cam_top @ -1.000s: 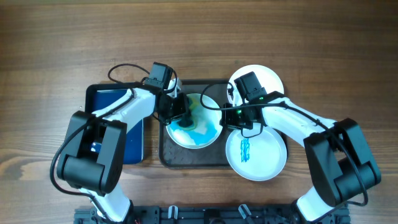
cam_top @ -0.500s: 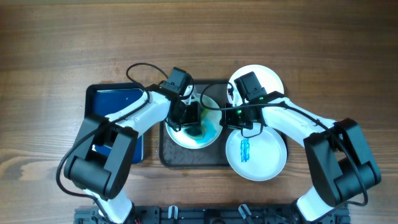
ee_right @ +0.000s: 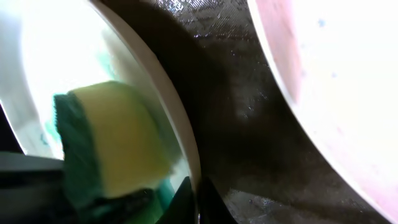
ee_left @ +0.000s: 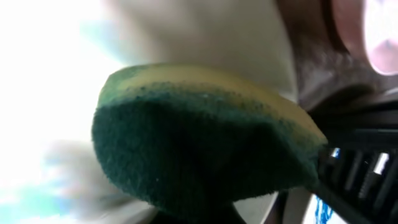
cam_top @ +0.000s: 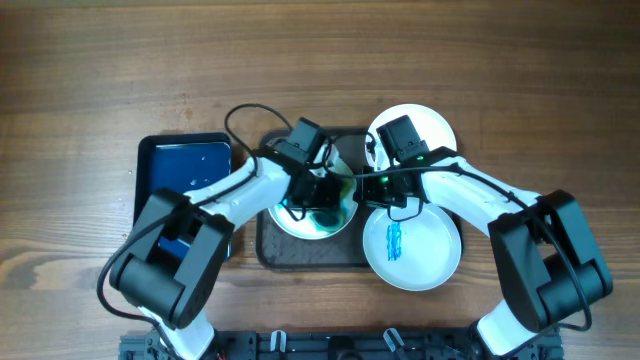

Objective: Clean dirty plates on tray and stack at the side
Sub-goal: 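Scrub the center plate's blue smear with the sponge in the left gripper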

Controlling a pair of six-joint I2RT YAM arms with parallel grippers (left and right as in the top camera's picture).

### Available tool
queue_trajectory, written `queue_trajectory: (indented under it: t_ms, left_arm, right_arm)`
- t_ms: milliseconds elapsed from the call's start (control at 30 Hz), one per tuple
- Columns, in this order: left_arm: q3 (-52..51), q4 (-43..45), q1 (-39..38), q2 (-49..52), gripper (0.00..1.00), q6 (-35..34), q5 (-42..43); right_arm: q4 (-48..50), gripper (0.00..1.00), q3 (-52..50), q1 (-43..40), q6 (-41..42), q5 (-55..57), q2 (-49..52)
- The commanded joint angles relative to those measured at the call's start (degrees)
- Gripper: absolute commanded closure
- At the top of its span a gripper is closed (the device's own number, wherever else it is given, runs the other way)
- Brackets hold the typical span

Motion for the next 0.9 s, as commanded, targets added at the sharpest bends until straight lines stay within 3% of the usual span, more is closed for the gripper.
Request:
queue_trajectory:
  t_ms: [0,433,633,867]
  left_arm:
    - [-1.46,2.36,-1.18,3.52,0.96,-1.42,-1.88]
    - [-1.46,9.46,2.6,4.31,0.96,-3.63,-29.18]
    - [-1.46,-0.07,2.6,4.31,0.96,-7.96,-41.0]
    - [-1.46,-10.73,2.58,4.31,0.96,-12.83,-39.8]
  right_arm:
    - [0.42,0.96,-0.74,0.35,-0.81,0.55,1.18]
    - [-0.61,0.96,-0.74,0.35,-0.85,0.57,1.18]
    - [-0.66,0.96,-0.74,0.35,-1.66,0.57,1.18]
    - [-0.85,0.96,-0.74,0.35,-2.25,0.57,1.18]
